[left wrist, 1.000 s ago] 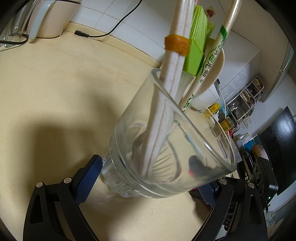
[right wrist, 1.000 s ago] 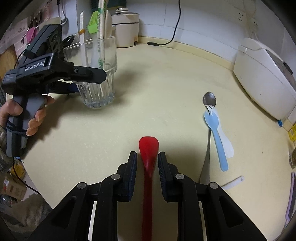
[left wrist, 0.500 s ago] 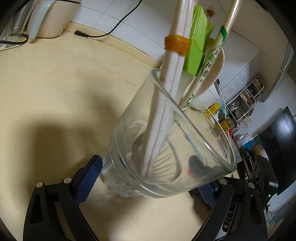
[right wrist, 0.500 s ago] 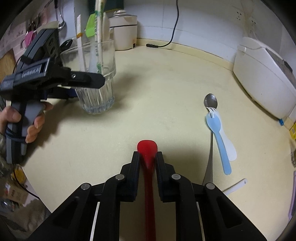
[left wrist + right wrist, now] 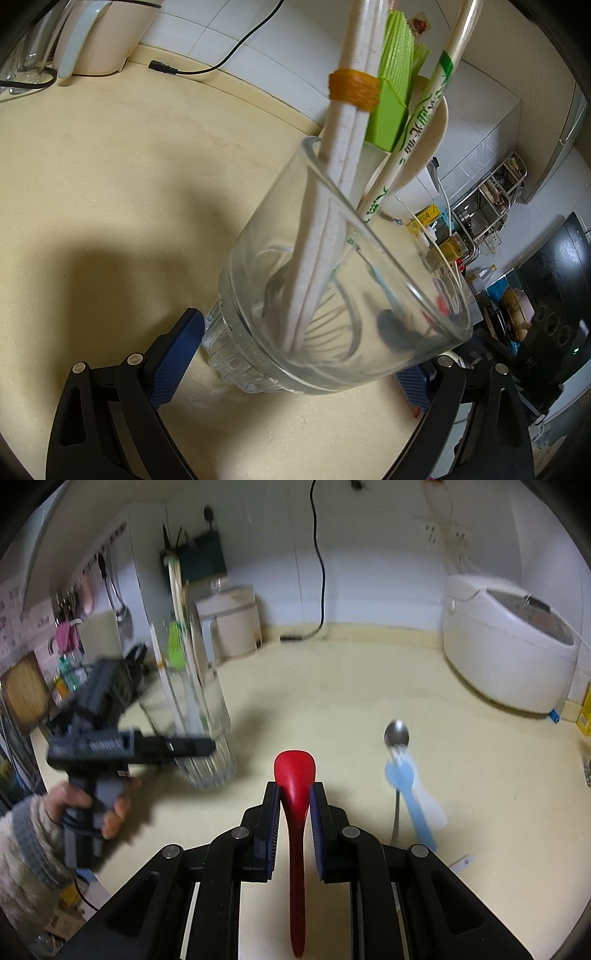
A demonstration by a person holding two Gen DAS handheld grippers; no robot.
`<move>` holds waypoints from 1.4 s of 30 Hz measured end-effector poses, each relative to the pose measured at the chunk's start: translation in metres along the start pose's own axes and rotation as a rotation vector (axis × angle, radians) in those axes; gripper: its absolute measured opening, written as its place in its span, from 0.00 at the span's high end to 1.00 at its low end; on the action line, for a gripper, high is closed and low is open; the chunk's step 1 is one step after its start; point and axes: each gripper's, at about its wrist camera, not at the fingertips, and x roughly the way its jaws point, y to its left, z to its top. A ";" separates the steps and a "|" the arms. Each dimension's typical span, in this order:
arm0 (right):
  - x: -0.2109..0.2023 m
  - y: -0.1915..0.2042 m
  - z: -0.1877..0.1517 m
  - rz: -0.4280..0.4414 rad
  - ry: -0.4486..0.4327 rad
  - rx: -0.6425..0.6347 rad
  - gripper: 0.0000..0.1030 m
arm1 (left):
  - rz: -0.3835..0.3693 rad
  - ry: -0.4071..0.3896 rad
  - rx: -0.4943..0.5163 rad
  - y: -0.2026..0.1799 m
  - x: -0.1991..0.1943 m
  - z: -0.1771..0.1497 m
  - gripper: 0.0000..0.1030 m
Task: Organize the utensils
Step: 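Lift the red spoon with the right tool toward the glass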
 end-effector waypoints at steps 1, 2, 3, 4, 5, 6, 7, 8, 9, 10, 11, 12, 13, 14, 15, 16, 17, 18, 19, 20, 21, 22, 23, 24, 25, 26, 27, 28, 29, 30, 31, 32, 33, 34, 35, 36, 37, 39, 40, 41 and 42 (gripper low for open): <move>-0.004 0.000 0.003 0.001 -0.022 0.005 0.85 | 0.000 0.000 0.000 0.000 0.000 0.000 0.07; -0.008 0.001 0.006 0.002 -0.038 0.008 0.85 | 0.000 0.000 0.000 0.000 0.000 0.000 0.07; -0.011 0.001 0.009 0.004 -0.056 0.010 0.86 | 0.000 0.000 0.000 0.000 0.000 0.000 0.07; -0.014 0.002 0.014 0.005 -0.076 0.009 0.88 | 0.000 0.000 0.000 0.000 0.000 0.000 0.07; -0.016 0.003 0.020 0.004 -0.094 0.006 0.89 | 0.000 0.000 0.000 0.000 0.000 0.000 0.07; -0.020 0.004 0.025 0.003 -0.114 0.003 0.89 | 0.000 0.000 0.000 0.000 0.000 0.000 0.07; -0.023 0.006 0.031 0.005 -0.134 -0.001 0.89 | 0.000 0.000 0.000 0.000 0.000 0.000 0.07; -0.026 0.008 0.039 0.007 -0.159 -0.005 0.89 | 0.000 0.000 0.000 0.000 0.000 0.000 0.07; -0.032 0.009 0.047 0.007 -0.184 -0.010 0.89 | 0.000 0.000 0.000 0.000 0.000 0.000 0.07; -0.034 0.011 0.051 0.007 -0.200 -0.015 0.89 | 0.000 0.000 0.000 0.000 0.000 0.000 0.07; -0.036 0.012 0.056 0.007 -0.215 -0.021 0.89 | 0.000 0.000 0.000 0.000 0.000 0.000 0.07; -0.037 0.015 0.063 0.011 -0.226 -0.033 0.89 | 0.000 0.000 0.000 0.000 0.000 0.000 0.07; -0.039 0.015 0.064 0.013 -0.226 -0.040 0.89 | 0.000 0.000 0.000 0.000 0.000 0.000 0.07; -0.037 0.016 0.067 0.014 -0.222 -0.047 0.89 | 0.000 0.000 0.000 0.000 0.000 0.000 0.07; -0.035 0.017 0.069 0.019 -0.215 -0.054 0.89 | 0.000 0.000 0.000 0.000 0.000 0.000 0.07; -0.031 0.016 0.070 0.027 -0.199 -0.061 0.89 | 0.000 0.000 0.000 0.000 0.000 0.000 0.07; -0.026 0.016 0.070 0.035 -0.180 -0.065 0.89 | 0.000 0.000 0.000 0.000 0.000 0.000 0.07; -0.017 0.014 0.068 0.052 -0.148 -0.068 0.88 | 0.000 0.000 0.000 0.000 0.000 0.000 0.07; -0.004 0.012 0.065 0.078 -0.094 -0.068 0.87 | 0.000 0.000 0.000 0.000 0.000 0.000 0.07; 0.011 0.010 0.060 0.093 -0.036 -0.069 0.82 | 0.000 0.000 0.000 0.000 0.000 0.000 0.07; 0.020 0.010 0.056 0.092 -0.003 -0.074 0.78 | 0.000 0.000 0.000 0.000 0.000 0.000 0.07; 0.036 0.011 0.049 0.073 0.053 -0.093 0.78 | 0.000 0.000 0.000 0.000 0.000 0.000 0.07; 0.049 0.013 0.043 0.049 0.096 -0.115 0.78 | 0.000 0.000 0.000 0.000 0.000 0.000 0.07; 0.057 0.014 0.039 0.035 0.121 -0.130 0.78 | 0.000 0.000 0.000 0.000 0.000 0.000 0.07; 0.068 0.015 0.034 0.015 0.150 -0.147 0.78 | 0.000 0.000 0.000 0.000 0.000 0.000 0.07; 0.078 0.016 0.030 0.000 0.176 -0.160 0.78 | 0.000 0.000 0.000 0.000 0.000 0.000 0.07; 0.084 0.017 0.027 -0.006 0.191 -0.166 0.78 | 0.000 0.000 0.000 0.000 0.000 0.000 0.07; 0.092 0.018 0.025 -0.013 0.213 -0.176 0.78 | 0.000 0.000 0.000 0.000 0.000 0.000 0.07; 0.095 0.017 0.023 -0.014 0.220 -0.178 0.77 | 0.000 0.000 0.000 0.000 0.000 0.000 0.07; 0.100 0.018 0.022 -0.011 0.232 -0.182 0.77 | 0.000 0.000 0.000 0.000 0.000 0.000 0.07; 0.104 0.019 0.022 -0.013 0.242 -0.185 0.78 | 0.000 0.000 0.000 0.000 0.000 0.000 0.07; 0.107 0.019 0.022 -0.025 0.254 -0.188 0.78 | 0.000 0.000 0.000 0.000 0.000 0.000 0.07; 0.111 0.019 0.022 -0.042 0.263 -0.191 0.78 | 0.000 0.000 0.000 0.000 0.000 0.000 0.07; 0.114 0.018 0.021 -0.051 0.270 -0.193 0.78 | 0.000 0.000 0.000 0.000 0.000 0.000 0.07; 0.116 0.017 0.020 -0.051 0.274 -0.192 0.78 | 0.000 0.000 0.000 0.000 0.000 0.000 0.07; 0.118 0.017 0.020 -0.055 0.280 -0.190 0.78 | 0.000 0.000 0.000 0.000 0.000 0.000 0.07; 0.121 0.016 0.018 -0.065 0.290 -0.188 0.78 | 0.000 0.000 0.000 0.000 0.000 0.000 0.07; 0.121 0.015 0.019 -0.061 0.277 -0.184 0.78 | 0.000 0.000 0.000 0.000 0.000 0.000 0.07; 0.122 0.015 0.019 -0.059 0.278 -0.180 0.78 | 0.000 0.000 0.000 0.000 0.000 0.000 0.07; 0.123 0.015 0.019 -0.055 0.279 -0.168 0.80 | 0.000 0.000 0.000 0.000 0.000 0.000 0.07; 0.122 0.014 0.018 -0.044 0.279 -0.160 0.87 | 0.000 0.000 0.000 0.000 0.000 0.000 0.07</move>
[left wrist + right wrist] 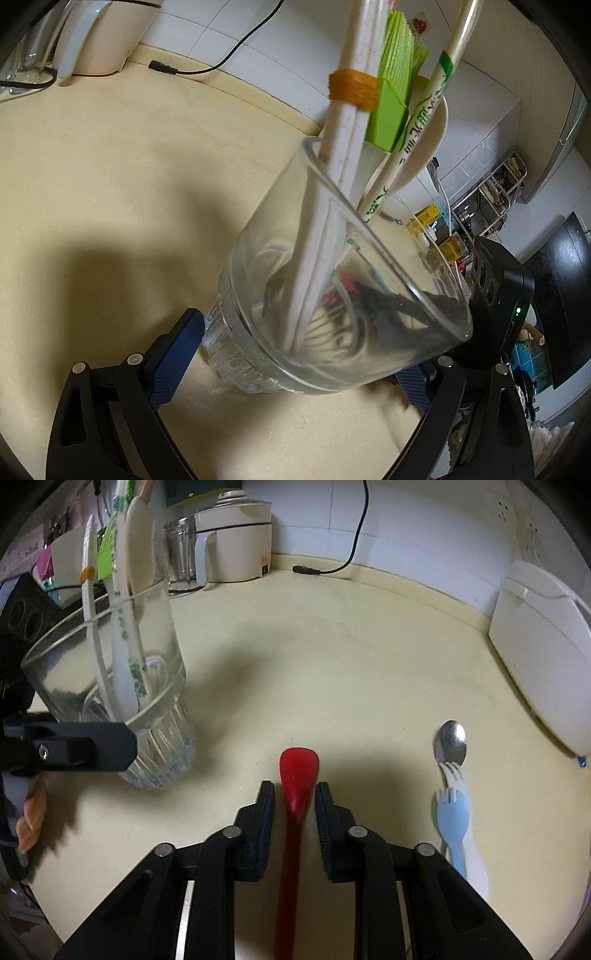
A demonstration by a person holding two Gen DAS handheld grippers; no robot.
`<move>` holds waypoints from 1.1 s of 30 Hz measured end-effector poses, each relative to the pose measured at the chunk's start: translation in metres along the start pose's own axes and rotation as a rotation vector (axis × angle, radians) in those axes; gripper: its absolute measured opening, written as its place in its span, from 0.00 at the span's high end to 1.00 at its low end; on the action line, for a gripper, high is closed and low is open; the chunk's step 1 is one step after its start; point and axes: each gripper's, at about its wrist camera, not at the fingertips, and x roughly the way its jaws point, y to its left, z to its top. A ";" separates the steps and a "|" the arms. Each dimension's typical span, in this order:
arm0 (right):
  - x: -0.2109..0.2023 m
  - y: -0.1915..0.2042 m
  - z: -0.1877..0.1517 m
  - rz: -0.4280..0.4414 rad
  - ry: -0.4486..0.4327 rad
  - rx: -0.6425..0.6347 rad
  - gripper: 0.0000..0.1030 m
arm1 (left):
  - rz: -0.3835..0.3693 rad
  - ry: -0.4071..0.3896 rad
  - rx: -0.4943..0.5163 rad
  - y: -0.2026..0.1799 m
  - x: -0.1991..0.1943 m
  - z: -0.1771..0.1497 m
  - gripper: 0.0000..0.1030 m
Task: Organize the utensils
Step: 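Lift the red spoon with the right tool toward the glass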
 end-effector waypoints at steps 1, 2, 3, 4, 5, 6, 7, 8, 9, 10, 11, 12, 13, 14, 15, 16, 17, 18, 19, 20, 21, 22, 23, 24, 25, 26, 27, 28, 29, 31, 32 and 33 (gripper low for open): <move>0.000 0.001 0.000 0.001 -0.004 0.002 0.87 | 0.000 0.000 0.000 0.000 0.000 0.000 0.07; -0.001 0.001 0.000 -0.002 -0.005 0.007 0.87 | 0.000 0.000 0.000 0.000 0.000 0.000 0.07; -0.001 0.001 0.001 -0.001 -0.005 0.013 0.87 | 0.000 0.000 0.000 0.000 0.000 0.000 0.07; -0.003 -0.001 0.000 0.002 -0.009 0.028 0.87 | 0.000 0.000 0.000 0.000 0.000 0.000 0.07; -0.005 -0.003 0.000 0.007 -0.021 0.039 0.87 | 0.000 0.000 0.000 0.000 0.000 0.000 0.07; -0.008 -0.005 0.001 0.014 -0.039 0.051 0.87 | 0.000 0.000 0.000 0.000 0.000 0.000 0.07; -0.014 -0.007 0.000 0.023 -0.064 0.067 0.87 | 0.000 0.000 0.000 0.000 0.000 0.000 0.07; -0.020 -0.010 -0.001 0.027 -0.085 0.081 0.87 | 0.000 0.000 0.000 0.000 0.000 0.000 0.07; -0.027 -0.012 -0.001 0.030 -0.110 0.097 0.87 | 0.000 0.000 0.000 0.000 0.000 0.000 0.07; -0.035 -0.014 -0.003 0.035 -0.139 0.116 0.87 | 0.000 0.000 0.000 0.000 0.000 0.000 0.07; -0.042 -0.016 -0.004 0.038 -0.161 0.129 0.87 | 0.000 0.000 0.000 0.000 0.000 0.000 0.07; -0.051 -0.018 -0.006 0.039 -0.192 0.142 0.87 | 0.000 0.000 0.000 0.000 0.000 0.000 0.07; -0.060 -0.019 -0.007 0.038 -0.221 0.152 0.87 | 0.000 0.000 0.000 0.000 0.000 0.000 0.07; -0.070 -0.020 -0.008 0.040 -0.255 0.164 0.87 | 0.000 0.000 0.000 0.000 0.000 0.000 0.07; -0.077 -0.020 -0.008 0.042 -0.274 0.171 0.87 | 0.000 0.000 0.000 0.000 0.000 0.000 0.07; -0.086 -0.020 -0.009 0.044 -0.304 0.179 0.87 | 0.000 0.000 0.000 0.000 0.000 0.000 0.07; -0.094 -0.020 -0.008 0.045 -0.326 0.182 0.87 | 0.000 0.000 0.000 0.000 0.000 0.000 0.07; -0.102 -0.019 -0.008 0.046 -0.351 0.183 0.87 | 0.000 0.000 0.000 0.000 0.000 0.000 0.07; -0.110 -0.019 -0.006 0.050 -0.376 0.181 0.87 | 0.000 0.000 0.000 0.000 0.000 0.000 0.07; -0.117 -0.017 -0.004 0.054 -0.394 0.178 0.87 | 0.000 0.000 0.000 0.000 0.000 0.000 0.07; -0.124 -0.015 -0.001 0.060 -0.414 0.172 0.87 | 0.000 0.000 0.000 0.000 0.000 0.000 0.07; -0.131 -0.013 0.003 0.064 -0.436 0.166 0.87 | 0.000 0.000 0.000 0.000 0.000 0.000 0.07; -0.136 -0.010 0.009 0.070 -0.452 0.160 0.87 | 0.000 0.000 0.000 0.000 0.000 0.000 0.07; -0.140 -0.008 0.015 0.081 -0.469 0.152 0.87 | 0.000 0.000 0.000 0.000 0.000 0.000 0.07; -0.147 -0.005 0.018 0.096 -0.489 0.147 0.87 | 0.000 0.000 0.000 0.000 0.000 0.000 0.07; -0.152 -0.002 0.024 0.116 -0.509 0.142 0.87 | 0.000 0.000 0.000 0.000 0.000 0.000 0.07; -0.153 0.001 0.033 0.138 -0.525 0.135 0.87 | 0.000 0.000 0.000 0.000 0.000 0.000 0.07; -0.156 0.004 0.041 0.157 -0.542 0.128 0.87 | 0.000 0.000 0.000 0.000 0.000 0.000 0.07; -0.157 0.009 0.049 0.174 -0.559 0.121 0.87 | 0.000 0.000 0.000 0.000 0.000 0.000 0.07; -0.160 0.021 0.062 0.199 -0.595 0.099 0.87 | 0.000 0.000 0.000 0.000 0.000 0.000 0.07; -0.161 0.026 0.066 0.208 -0.607 0.092 0.87 | 0.000 0.000 0.000 0.000 0.000 0.000 0.07; -0.160 0.032 0.071 0.224 -0.617 0.087 0.87 | 0.000 0.000 0.000 0.000 0.000 0.000 0.07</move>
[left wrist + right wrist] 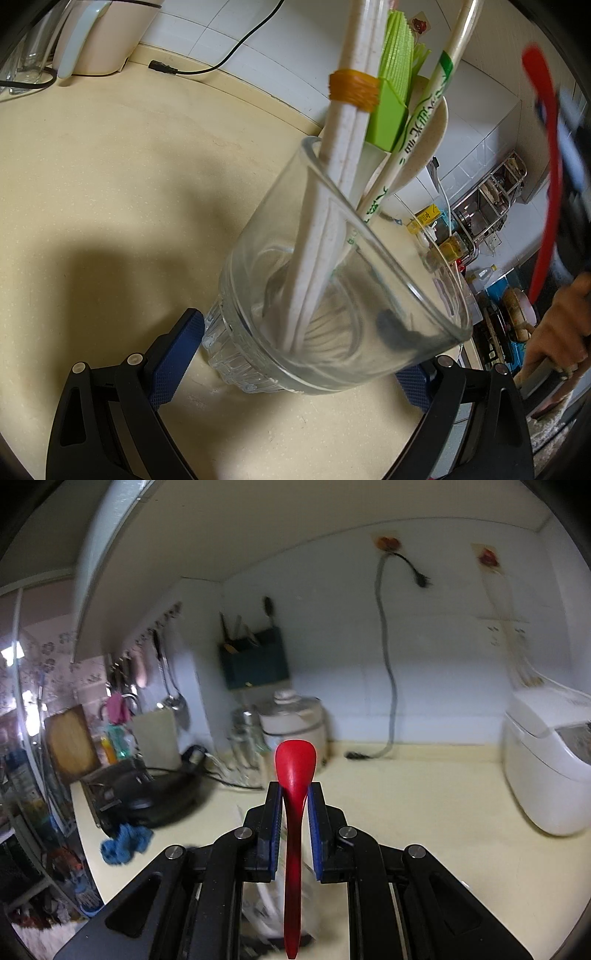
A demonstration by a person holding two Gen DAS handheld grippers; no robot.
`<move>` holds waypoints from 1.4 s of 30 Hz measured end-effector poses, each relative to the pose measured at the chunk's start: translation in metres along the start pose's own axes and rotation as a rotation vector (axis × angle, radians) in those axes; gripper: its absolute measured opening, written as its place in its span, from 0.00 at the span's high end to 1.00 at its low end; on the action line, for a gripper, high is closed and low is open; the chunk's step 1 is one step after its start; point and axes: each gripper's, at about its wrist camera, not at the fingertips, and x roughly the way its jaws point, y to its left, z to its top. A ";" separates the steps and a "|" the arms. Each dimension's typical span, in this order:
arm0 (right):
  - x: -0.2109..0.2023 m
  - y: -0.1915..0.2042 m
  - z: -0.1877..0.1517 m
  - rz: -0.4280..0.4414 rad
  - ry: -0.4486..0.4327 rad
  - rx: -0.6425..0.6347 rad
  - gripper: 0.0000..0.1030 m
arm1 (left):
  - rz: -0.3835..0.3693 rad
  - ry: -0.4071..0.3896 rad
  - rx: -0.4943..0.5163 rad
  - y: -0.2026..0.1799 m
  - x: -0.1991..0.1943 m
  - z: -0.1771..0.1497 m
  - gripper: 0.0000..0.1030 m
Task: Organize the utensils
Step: 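Lift the red spoon with the right tool toward the glass, then lower the red spoon into the glass and open the right tool, then move the right tool back over the white spoon on the counter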
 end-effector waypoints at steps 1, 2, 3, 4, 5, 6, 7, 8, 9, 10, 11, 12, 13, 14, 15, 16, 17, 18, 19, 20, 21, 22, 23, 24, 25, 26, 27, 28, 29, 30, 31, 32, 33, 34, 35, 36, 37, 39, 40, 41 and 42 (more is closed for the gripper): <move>0.005 0.005 0.002 0.016 -0.009 0.000 0.87 | 0.000 0.000 0.000 0.000 0.000 0.000 0.07; 0.011 0.011 0.004 0.027 -0.019 -0.004 0.87 | 0.000 0.000 0.000 0.000 0.000 0.000 0.07; 0.014 0.013 0.004 0.031 -0.024 -0.006 0.87 | 0.000 0.000 0.000 0.000 0.000 0.000 0.07; 0.018 0.016 0.003 0.035 -0.029 -0.008 0.87 | 0.000 0.000 0.000 0.000 0.000 0.000 0.07; 0.024 0.019 0.002 0.035 -0.030 -0.007 0.87 | 0.000 0.000 0.000 0.000 0.000 0.000 0.07; 0.028 0.020 -0.001 0.033 -0.028 -0.004 0.87 | 0.000 0.000 0.000 0.000 0.000 0.000 0.07; 0.032 0.019 -0.003 0.031 -0.027 -0.001 0.87 | 0.000 0.000 0.000 0.000 0.000 0.000 0.07; 0.034 0.018 -0.007 0.027 -0.025 0.002 0.86 | 0.000 0.000 0.000 0.000 0.000 0.000 0.07; 0.037 0.016 -0.011 0.020 -0.018 0.006 0.86 | 0.000 0.000 0.000 0.000 0.000 0.000 0.07; 0.041 0.014 -0.016 0.012 -0.009 0.012 0.86 | 0.000 0.000 0.000 0.000 0.000 0.000 0.07; 0.043 0.012 -0.020 0.009 -0.006 0.017 0.86 | 0.000 0.000 0.000 0.000 0.000 0.000 0.07; 0.043 0.009 -0.022 0.005 -0.003 0.019 0.86 | 0.000 0.000 0.000 0.000 0.000 0.000 0.07; 0.045 0.008 -0.026 -0.002 0.006 0.021 0.86 | 0.000 0.000 0.000 0.000 0.000 0.000 0.07; 0.046 0.007 -0.028 -0.006 0.009 0.022 0.86 | 0.000 0.000 0.000 0.000 0.000 0.000 0.07; 0.047 0.006 -0.031 -0.011 0.010 0.022 0.86 | 0.000 0.000 0.000 0.000 0.000 0.000 0.07; 0.047 0.005 -0.032 -0.012 0.018 0.021 0.86 | 0.000 0.000 0.000 0.000 0.000 0.000 0.07; 0.048 0.005 -0.033 -0.009 0.025 0.022 0.86 | 0.000 0.000 0.000 0.000 0.000 0.000 0.07; 0.047 0.005 -0.035 -0.002 0.032 0.023 0.86 | 0.000 0.000 0.000 0.000 0.000 0.000 0.07; 0.047 0.005 -0.036 0.007 0.044 0.020 0.85 | 0.000 0.000 0.000 0.000 0.000 0.000 0.07; 0.046 0.007 -0.037 -0.001 0.055 0.010 0.80 | 0.000 0.000 0.000 0.000 0.000 0.000 0.07; 0.044 0.007 -0.037 -0.011 0.058 0.004 0.75 | 0.000 0.000 0.000 0.000 0.000 0.000 0.07; 0.039 0.008 -0.038 -0.024 0.054 -0.004 0.74 | 0.000 0.000 0.000 0.000 0.000 0.000 0.07; 0.034 0.008 -0.039 -0.032 0.050 -0.006 0.74 | 0.000 0.000 0.000 0.000 0.000 0.000 0.07; 0.028 0.005 -0.040 -0.042 0.049 0.002 0.73 | 0.000 0.000 0.000 0.000 0.000 0.000 0.07; 0.023 0.002 -0.041 -0.046 0.048 0.015 0.73 | 0.000 0.000 0.000 0.000 0.000 0.000 0.07; 0.018 -0.002 -0.042 -0.047 0.046 0.030 0.73 | 0.000 0.000 0.000 0.000 0.000 0.000 0.07; 0.009 -0.010 -0.045 -0.051 0.046 0.057 0.72 | 0.000 0.000 0.000 0.000 0.000 0.000 0.07; 0.004 -0.016 -0.047 -0.058 0.048 0.074 0.72 | 0.000 0.000 0.000 0.000 0.000 0.000 0.07; -0.002 -0.023 -0.049 -0.067 0.051 0.095 0.72 | 0.000 0.000 0.000 0.000 0.000 0.000 0.07; -0.008 -0.031 -0.051 -0.078 0.056 0.121 0.72 | 0.000 0.000 0.000 0.000 0.000 0.000 0.07; -0.017 -0.044 -0.056 -0.088 0.062 0.164 0.72 | 0.000 0.000 0.000 0.000 0.000 0.000 0.07; -0.024 -0.055 -0.060 -0.087 0.066 0.202 0.72 | 0.000 0.000 0.000 0.000 0.000 0.000 0.07; -0.031 -0.068 -0.065 -0.082 0.072 0.248 0.72 | 0.000 0.000 0.000 0.000 0.000 0.000 0.07; -0.037 -0.078 -0.069 -0.076 0.079 0.291 0.72 | 0.000 0.000 0.000 0.000 0.000 0.000 0.07; -0.043 -0.090 -0.075 -0.066 0.086 0.340 0.72 | 0.000 0.000 0.000 0.000 0.000 0.000 0.07; -0.051 -0.108 -0.083 -0.048 0.094 0.417 0.72 | 0.000 0.000 0.000 0.000 0.000 0.000 0.07; -0.057 -0.120 -0.088 -0.037 0.096 0.470 0.72 | 0.000 0.000 0.000 0.000 0.000 0.000 0.07; -0.071 -0.143 -0.100 -0.027 0.092 0.570 0.72 | 0.000 0.000 0.000 0.000 0.000 0.000 0.07; -0.080 -0.155 -0.107 -0.031 0.088 0.612 0.72 | 0.000 0.000 0.000 0.000 0.000 0.000 0.07; -0.089 -0.165 -0.112 -0.041 0.083 0.640 0.72 | 0.000 0.000 0.000 0.000 0.000 0.000 0.07; -0.097 -0.173 -0.116 -0.062 0.079 0.654 0.72 | 0.000 0.000 0.000 0.000 0.000 0.000 0.07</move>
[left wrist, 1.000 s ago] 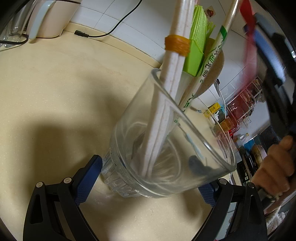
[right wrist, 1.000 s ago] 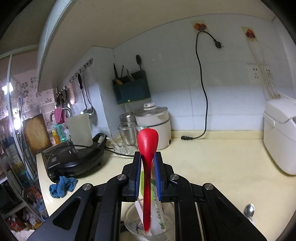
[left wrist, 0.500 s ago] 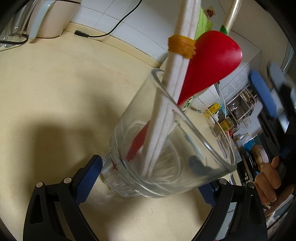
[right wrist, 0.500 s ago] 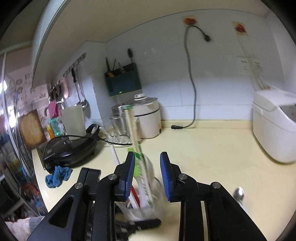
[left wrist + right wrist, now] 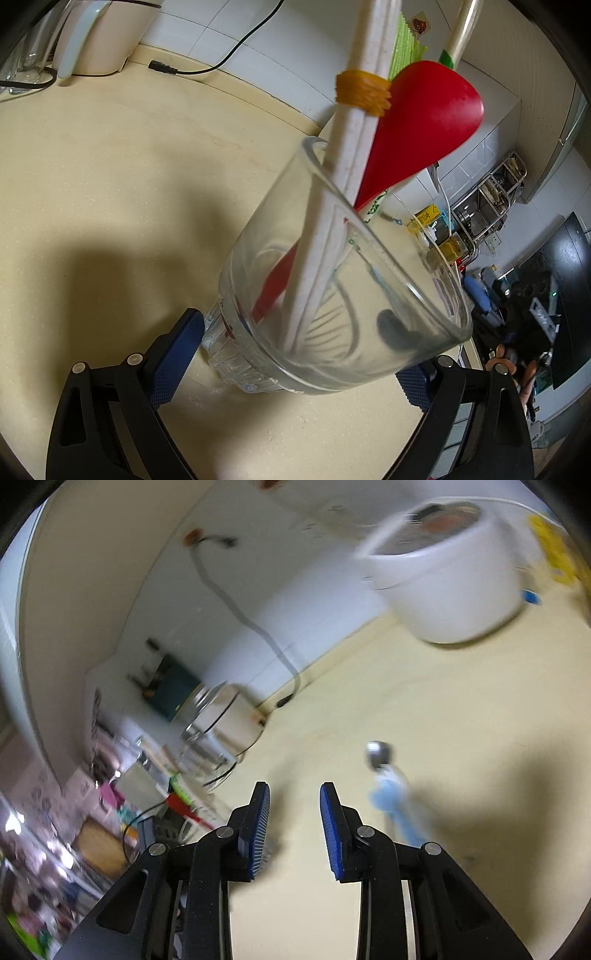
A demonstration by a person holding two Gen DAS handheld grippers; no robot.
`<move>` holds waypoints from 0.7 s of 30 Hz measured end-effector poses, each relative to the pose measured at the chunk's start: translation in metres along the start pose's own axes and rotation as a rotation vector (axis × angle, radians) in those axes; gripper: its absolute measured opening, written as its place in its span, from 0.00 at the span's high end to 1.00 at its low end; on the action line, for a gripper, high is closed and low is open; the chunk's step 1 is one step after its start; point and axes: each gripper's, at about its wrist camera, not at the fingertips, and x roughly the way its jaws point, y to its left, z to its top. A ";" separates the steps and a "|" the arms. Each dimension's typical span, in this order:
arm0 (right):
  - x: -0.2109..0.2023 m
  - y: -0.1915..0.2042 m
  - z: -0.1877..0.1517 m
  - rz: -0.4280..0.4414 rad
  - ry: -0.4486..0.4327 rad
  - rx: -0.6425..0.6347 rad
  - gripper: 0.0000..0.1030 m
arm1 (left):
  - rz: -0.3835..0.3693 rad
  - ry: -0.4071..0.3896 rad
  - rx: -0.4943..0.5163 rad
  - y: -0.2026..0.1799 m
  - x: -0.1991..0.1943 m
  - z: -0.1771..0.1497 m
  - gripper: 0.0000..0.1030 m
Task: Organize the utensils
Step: 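Move the right tool back over the white spoon on the counter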
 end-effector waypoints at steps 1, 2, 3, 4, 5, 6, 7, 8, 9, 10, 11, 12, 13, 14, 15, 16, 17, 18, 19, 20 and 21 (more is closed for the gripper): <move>-0.006 -0.006 0.002 -0.017 -0.009 0.007 0.72 | 0.000 0.000 0.000 0.000 0.000 0.000 0.07; -0.013 -0.013 0.003 -0.038 -0.022 0.014 0.72 | 0.000 0.000 0.000 0.000 0.000 0.000 0.07; -0.018 -0.018 0.005 -0.047 -0.029 0.020 0.72 | 0.000 0.000 0.000 0.000 0.000 0.000 0.07; -0.025 -0.024 0.005 -0.057 -0.038 0.031 0.72 | 0.000 0.000 0.000 0.000 0.000 0.000 0.07; -0.030 -0.029 0.005 -0.064 -0.043 0.039 0.72 | 0.000 0.000 0.000 0.000 0.000 0.000 0.07; -0.035 -0.034 0.005 -0.068 -0.044 0.048 0.72 | 0.000 0.000 0.000 0.000 0.000 0.000 0.07; -0.038 -0.040 0.004 -0.066 -0.032 0.061 0.72 | 0.000 0.000 0.000 0.000 0.000 0.000 0.07; -0.037 -0.041 0.004 -0.062 -0.017 0.069 0.72 | 0.000 0.000 0.000 0.000 0.000 0.000 0.07; -0.036 -0.044 0.001 -0.058 0.004 0.077 0.72 | 0.000 0.000 0.000 0.000 0.000 0.000 0.07; -0.035 -0.046 -0.001 -0.060 0.023 0.079 0.71 | 0.000 0.000 0.000 0.000 0.000 0.000 0.07; -0.033 -0.046 -0.003 -0.068 0.031 0.071 0.71 | 0.000 0.000 0.000 0.000 0.000 0.000 0.07; -0.032 -0.045 -0.006 -0.087 0.038 0.050 0.71 | 0.000 0.000 0.000 0.000 0.000 0.000 0.07; -0.033 -0.045 -0.010 -0.101 0.040 0.033 0.71 | 0.000 0.000 0.000 0.000 0.000 0.000 0.07; -0.032 -0.043 -0.013 -0.124 0.045 0.007 0.71 | 0.000 0.000 0.000 0.000 0.000 0.000 0.07; -0.031 -0.041 -0.016 -0.139 0.054 -0.021 0.71 | 0.000 0.000 0.000 0.000 0.000 0.000 0.07; -0.031 -0.039 -0.020 -0.150 0.061 -0.045 0.71 | 0.000 0.000 0.000 0.000 0.000 0.000 0.07; -0.030 -0.036 -0.024 -0.166 0.070 -0.078 0.71 | 0.000 0.000 0.000 0.000 0.000 0.000 0.07; -0.029 -0.032 -0.028 -0.185 0.078 -0.110 0.71 | 0.000 0.000 0.000 0.000 0.000 0.000 0.07; -0.029 -0.028 -0.033 -0.208 0.086 -0.149 0.71 | 0.000 0.000 0.000 0.000 0.000 0.000 0.07; -0.029 -0.026 -0.037 -0.222 0.094 -0.177 0.71 | 0.000 0.000 0.000 0.000 0.000 0.000 0.07; -0.027 -0.020 -0.043 -0.248 0.111 -0.230 0.71 | 0.000 0.000 0.000 0.000 0.000 0.000 0.07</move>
